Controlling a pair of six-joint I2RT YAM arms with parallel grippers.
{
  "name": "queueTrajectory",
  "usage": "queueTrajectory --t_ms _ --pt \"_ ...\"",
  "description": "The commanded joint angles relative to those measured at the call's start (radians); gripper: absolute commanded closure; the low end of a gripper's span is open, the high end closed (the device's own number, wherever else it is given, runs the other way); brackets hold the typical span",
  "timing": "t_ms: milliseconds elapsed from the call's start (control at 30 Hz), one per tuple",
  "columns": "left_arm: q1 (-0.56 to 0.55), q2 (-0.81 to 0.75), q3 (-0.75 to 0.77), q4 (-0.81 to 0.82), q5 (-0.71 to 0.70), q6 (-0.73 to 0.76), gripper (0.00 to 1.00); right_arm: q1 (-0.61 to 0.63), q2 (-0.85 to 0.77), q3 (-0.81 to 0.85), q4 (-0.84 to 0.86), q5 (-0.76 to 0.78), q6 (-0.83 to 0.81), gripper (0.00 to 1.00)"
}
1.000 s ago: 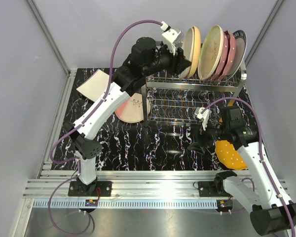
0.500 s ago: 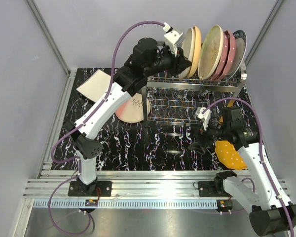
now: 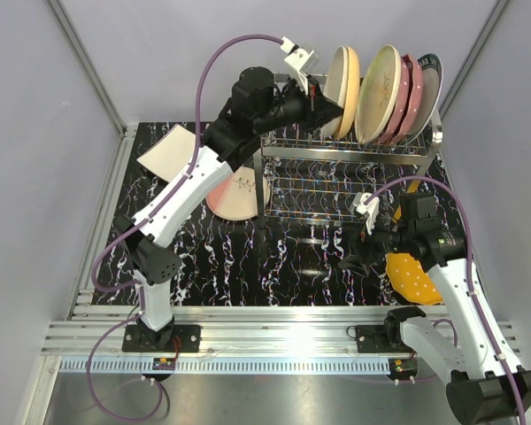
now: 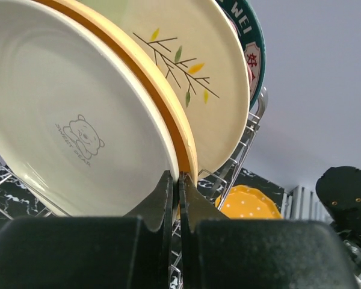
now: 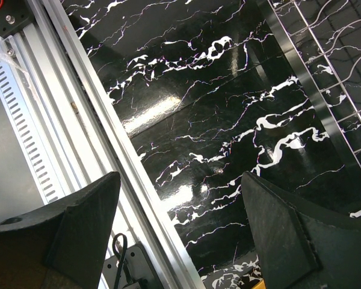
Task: Unload the plates from the dish rack
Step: Grab a plate with the left arm
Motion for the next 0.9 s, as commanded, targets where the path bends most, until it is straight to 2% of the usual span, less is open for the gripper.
queueTrajectory --t_ms 0,333,567,667,867 --pt "0.048 -0.075 -0.037 0.177 0.003 -0.08 1.0 -0.011 -0.013 0.001 0.031 -0.031 -0.006 0.11" --pt "0.091 -0.125 -0.057 0.314 0.002 -0.189 1.0 -0.015 -0.016 0.001 0.029 -0.035 -0.007 0.11" --pt "0.151 -0.131 -0.108 0.524 0.074 -0.458 1.0 -0.015 -0.018 0.001 0.028 -0.035 -0.009 0.11" --pt "0.174 -0.131 -0.107 0.585 0.104 -0.527 1.0 -0.017 -0.018 0.001 0.028 -0.035 -0.01 0.11" --pt "0.193 -0.157 -0.096 0.616 0.155 -0.56 1.0 -0.017 -0.016 0.001 0.028 -0.034 -0.012 0.11"
